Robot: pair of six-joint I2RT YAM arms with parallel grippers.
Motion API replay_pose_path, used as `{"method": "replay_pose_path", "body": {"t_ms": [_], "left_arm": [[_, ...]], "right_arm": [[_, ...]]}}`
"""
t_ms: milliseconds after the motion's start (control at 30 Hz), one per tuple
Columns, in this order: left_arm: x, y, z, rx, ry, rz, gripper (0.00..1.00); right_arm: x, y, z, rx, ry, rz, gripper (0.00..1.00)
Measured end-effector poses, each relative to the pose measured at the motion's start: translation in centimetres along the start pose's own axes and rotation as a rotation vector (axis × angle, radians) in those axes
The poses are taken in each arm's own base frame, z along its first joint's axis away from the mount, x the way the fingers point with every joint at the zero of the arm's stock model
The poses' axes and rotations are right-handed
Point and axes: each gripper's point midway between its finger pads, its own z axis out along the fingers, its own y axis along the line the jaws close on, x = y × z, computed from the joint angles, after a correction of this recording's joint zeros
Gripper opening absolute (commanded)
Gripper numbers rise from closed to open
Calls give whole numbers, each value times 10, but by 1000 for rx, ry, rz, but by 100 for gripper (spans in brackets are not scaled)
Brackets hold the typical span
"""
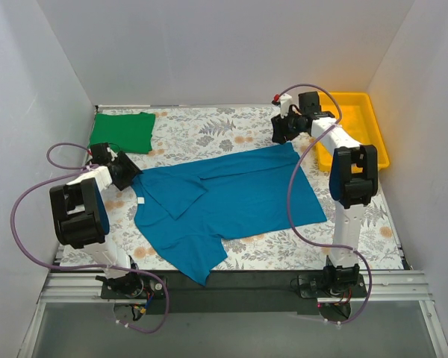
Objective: Fold and stack the t-shirts
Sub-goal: Fold the tshirt
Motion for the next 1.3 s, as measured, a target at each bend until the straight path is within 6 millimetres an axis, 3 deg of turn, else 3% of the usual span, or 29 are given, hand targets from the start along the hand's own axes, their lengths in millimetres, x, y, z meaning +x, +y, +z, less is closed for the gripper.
{"method": "replay_pose_path", "body": {"t_ms": [167,333,567,900,1133,1300], "left_arm": [[-3,-2,1,9,-9,8,54],[-5,-3,1,15,-16,10,54],[-5,-5,1,24,-16,11,53],[-2,-4,1,24,-9,10,53],[-3,-8,1,48,-12,17,51],[-2,-12,0,70,-3,26,50]], "right_arm": [[28,-40,0,138,59,154,56],[49,-65,-4,198,84,238,56],[71,-66,13,159,114,296,51],[62,-71,20,158,96,304,1],[48,-88,18,215,76,280,1],[48,-97,16,255,82,274,1]]}}
